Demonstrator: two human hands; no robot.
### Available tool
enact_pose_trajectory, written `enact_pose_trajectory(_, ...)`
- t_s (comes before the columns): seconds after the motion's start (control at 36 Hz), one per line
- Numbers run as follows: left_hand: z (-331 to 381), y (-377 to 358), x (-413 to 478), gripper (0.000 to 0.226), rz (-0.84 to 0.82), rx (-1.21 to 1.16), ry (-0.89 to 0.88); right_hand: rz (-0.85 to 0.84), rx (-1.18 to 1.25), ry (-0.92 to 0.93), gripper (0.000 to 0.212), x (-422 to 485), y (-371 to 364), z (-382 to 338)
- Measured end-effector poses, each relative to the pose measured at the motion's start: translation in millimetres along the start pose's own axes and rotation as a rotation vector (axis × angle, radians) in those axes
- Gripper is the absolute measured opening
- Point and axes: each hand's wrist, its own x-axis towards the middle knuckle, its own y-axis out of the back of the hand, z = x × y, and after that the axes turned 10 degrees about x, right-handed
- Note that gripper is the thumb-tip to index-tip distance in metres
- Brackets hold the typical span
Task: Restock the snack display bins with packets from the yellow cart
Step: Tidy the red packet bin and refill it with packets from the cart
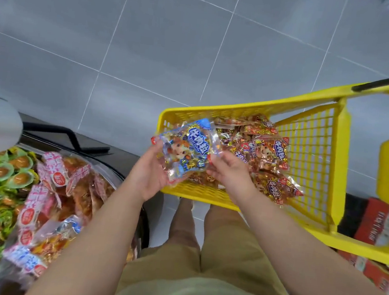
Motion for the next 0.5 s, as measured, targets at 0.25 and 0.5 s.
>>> enact_pose_trajectory(0.25, -12.0, 0.6, 10.4, 0.032, 0.272, 0.198, -0.055, 0.030, -0.119, -0.084, 0.016, 8.4, 13.1, 23.0)
enact_pose_trajectory(0.5, -29.4, 14.7, 14.0, 0.021, 0.345, 0.235, -0.011, 0.025, -1.690, 0.032, 0.057, 64.4, 88.1, 30.0)
